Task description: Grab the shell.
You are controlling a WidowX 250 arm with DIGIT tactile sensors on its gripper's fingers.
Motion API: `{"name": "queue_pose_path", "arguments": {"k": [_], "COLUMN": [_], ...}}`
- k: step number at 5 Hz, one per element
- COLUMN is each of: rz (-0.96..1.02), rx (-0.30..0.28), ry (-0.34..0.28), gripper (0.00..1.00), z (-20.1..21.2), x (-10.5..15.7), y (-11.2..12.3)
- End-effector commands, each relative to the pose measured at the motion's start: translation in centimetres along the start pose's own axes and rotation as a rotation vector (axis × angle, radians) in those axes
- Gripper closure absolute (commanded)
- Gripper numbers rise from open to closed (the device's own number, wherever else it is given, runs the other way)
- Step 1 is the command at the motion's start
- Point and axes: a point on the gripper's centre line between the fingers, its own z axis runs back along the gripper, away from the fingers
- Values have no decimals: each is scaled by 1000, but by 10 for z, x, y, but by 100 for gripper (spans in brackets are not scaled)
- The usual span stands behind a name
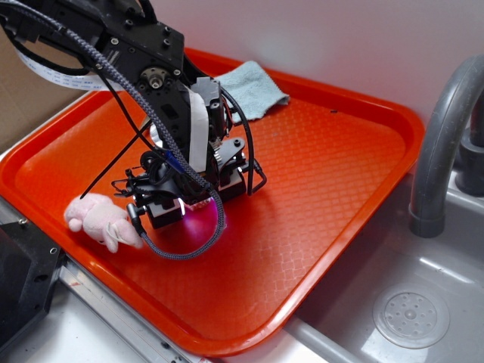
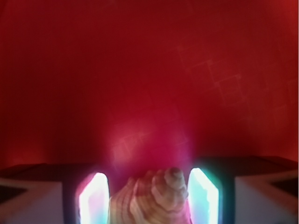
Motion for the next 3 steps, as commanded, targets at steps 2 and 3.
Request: {"name": "queue_pose_path", "arguments": {"k": [2, 3], "rz": [599, 850], "rx": [49, 36], "ry": [-77, -111], "gripper": [100, 100], "z": [80, 113], "x": [-67, -97], "y": [-24, -37]}}
